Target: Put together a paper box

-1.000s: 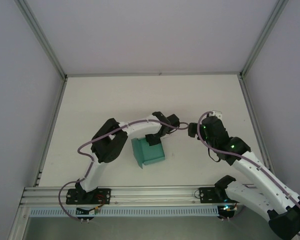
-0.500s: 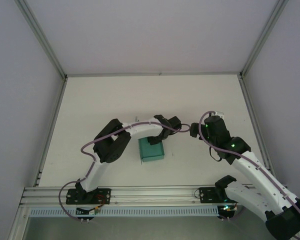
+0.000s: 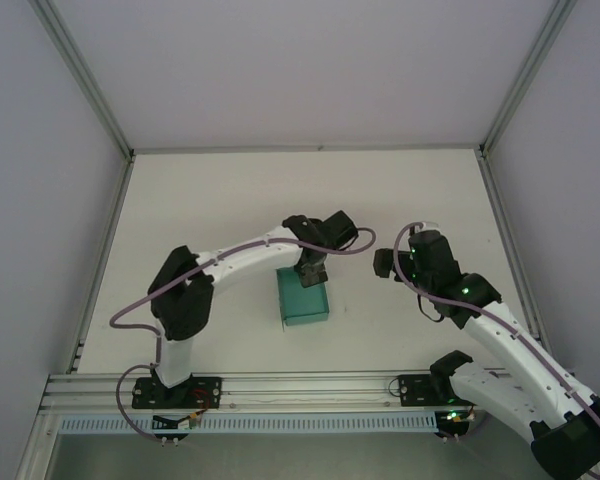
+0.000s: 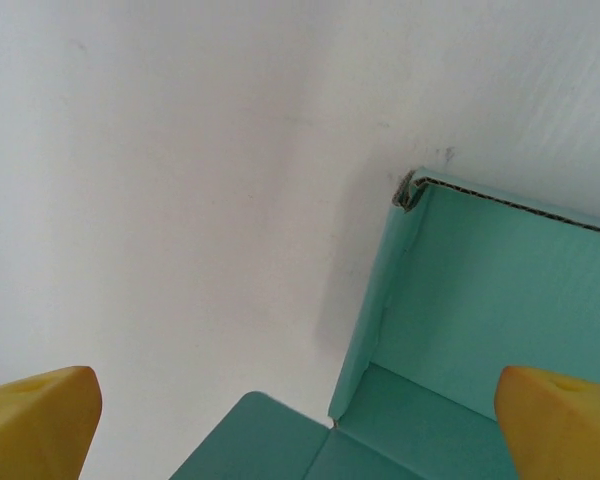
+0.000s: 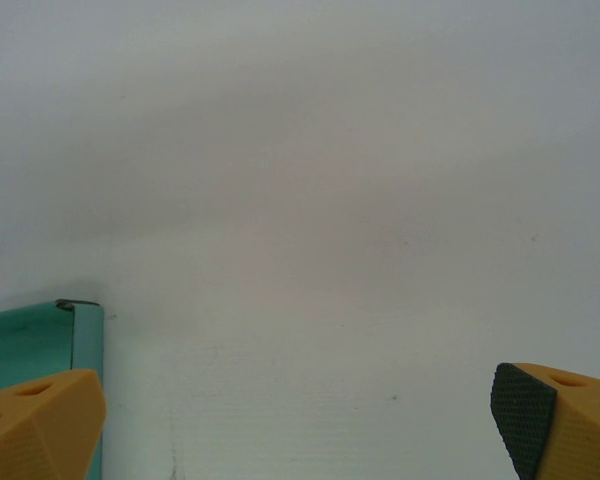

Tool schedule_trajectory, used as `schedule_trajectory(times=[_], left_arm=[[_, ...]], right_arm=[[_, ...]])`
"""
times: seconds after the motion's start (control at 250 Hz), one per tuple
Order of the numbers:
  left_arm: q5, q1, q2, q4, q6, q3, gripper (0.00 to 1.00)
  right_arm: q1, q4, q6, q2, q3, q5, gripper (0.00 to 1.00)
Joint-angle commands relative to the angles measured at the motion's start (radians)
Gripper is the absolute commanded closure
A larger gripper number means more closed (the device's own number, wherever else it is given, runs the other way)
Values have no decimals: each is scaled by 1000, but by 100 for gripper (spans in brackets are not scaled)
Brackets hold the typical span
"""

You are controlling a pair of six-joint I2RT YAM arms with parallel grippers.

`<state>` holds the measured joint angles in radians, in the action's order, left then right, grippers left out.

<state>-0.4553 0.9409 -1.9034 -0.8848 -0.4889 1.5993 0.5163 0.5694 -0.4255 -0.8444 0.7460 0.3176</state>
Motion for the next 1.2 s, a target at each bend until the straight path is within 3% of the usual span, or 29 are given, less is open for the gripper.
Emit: schedule_trajectory(times=[0.0,0.232,0.371,0.539,0.683,0.838,1.066,1.194], left_arm=[[23,-5,150,76,60,-14,0],[-56,-99,532,328,460,-254,0],[7,-290,739,305,738,-461,0],[-10,-471,892,198,933,-660,0],[-37,-510,1005,178,1015,-776,0],[-41,-512,1055,204,1014,-817,0],[-152,-513,1033,149,1043,-780,0],[-161,-512,1013,164,1046,-779,0]], right_arm=[[-7,-92,170,-37,17,-117,0],[13,-227,591,-313,121,-498,0],[91,-195,828,-601,278,-534,1],[135,-68,997,-903,487,-566,15],[152,-44,1003,-1061,611,-568,25],[166,-89,942,-1147,663,-540,37],[171,-251,737,-1111,575,-333,67],[182,-301,587,-1036,481,-216,69]])
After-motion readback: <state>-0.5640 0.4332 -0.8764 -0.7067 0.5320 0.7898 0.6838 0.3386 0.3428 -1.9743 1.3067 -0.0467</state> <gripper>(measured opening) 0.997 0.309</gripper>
